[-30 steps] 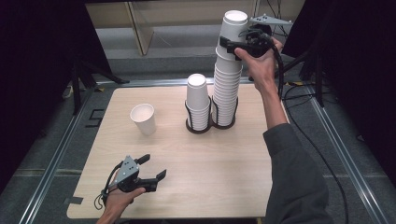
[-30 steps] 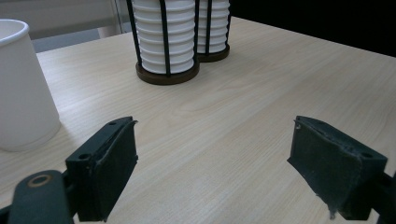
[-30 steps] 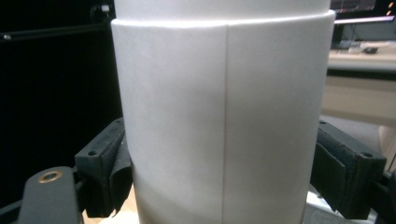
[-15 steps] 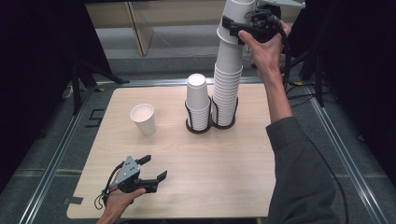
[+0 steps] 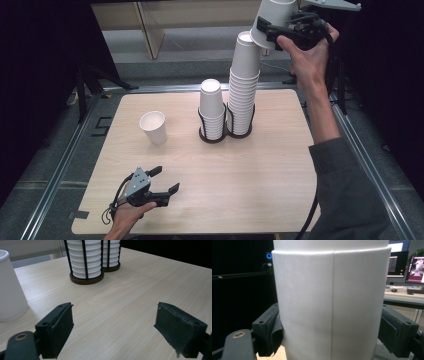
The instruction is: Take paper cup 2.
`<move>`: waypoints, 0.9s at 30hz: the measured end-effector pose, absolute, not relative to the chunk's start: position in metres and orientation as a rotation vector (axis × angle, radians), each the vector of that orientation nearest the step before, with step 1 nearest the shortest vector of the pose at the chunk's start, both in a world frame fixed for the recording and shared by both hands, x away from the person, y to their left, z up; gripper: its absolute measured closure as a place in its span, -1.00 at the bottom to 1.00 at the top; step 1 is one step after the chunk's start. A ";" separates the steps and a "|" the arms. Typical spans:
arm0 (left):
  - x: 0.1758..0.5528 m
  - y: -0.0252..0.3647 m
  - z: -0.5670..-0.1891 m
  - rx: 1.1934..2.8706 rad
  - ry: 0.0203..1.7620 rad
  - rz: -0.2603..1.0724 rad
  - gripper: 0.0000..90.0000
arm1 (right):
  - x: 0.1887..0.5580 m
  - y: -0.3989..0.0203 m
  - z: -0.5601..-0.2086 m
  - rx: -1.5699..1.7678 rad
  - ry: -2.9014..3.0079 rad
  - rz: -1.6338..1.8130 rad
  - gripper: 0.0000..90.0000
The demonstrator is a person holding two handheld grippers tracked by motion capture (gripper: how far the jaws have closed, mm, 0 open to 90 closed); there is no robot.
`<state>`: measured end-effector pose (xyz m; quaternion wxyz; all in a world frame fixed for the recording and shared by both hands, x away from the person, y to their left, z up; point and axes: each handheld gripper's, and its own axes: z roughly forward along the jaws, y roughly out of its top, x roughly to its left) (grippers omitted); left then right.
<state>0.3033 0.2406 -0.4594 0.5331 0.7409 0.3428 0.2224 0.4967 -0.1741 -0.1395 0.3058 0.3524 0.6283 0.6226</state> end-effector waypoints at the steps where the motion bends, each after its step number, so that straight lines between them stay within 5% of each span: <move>1: 0.304 0.241 -0.460 1.765 0.815 0.531 -0.68 | 0.493 -0.178 -0.141 0.919 1.662 1.647 -0.62; 12: 0.305 0.239 -0.461 1.767 0.821 0.526 -0.68 | 0.455 -0.204 -0.193 0.925 1.739 1.630 -0.62; 27: 0.310 0.239 -0.462 1.760 0.840 0.544 -0.68 | 0.415 -0.183 -0.283 0.881 1.890 1.658 -0.62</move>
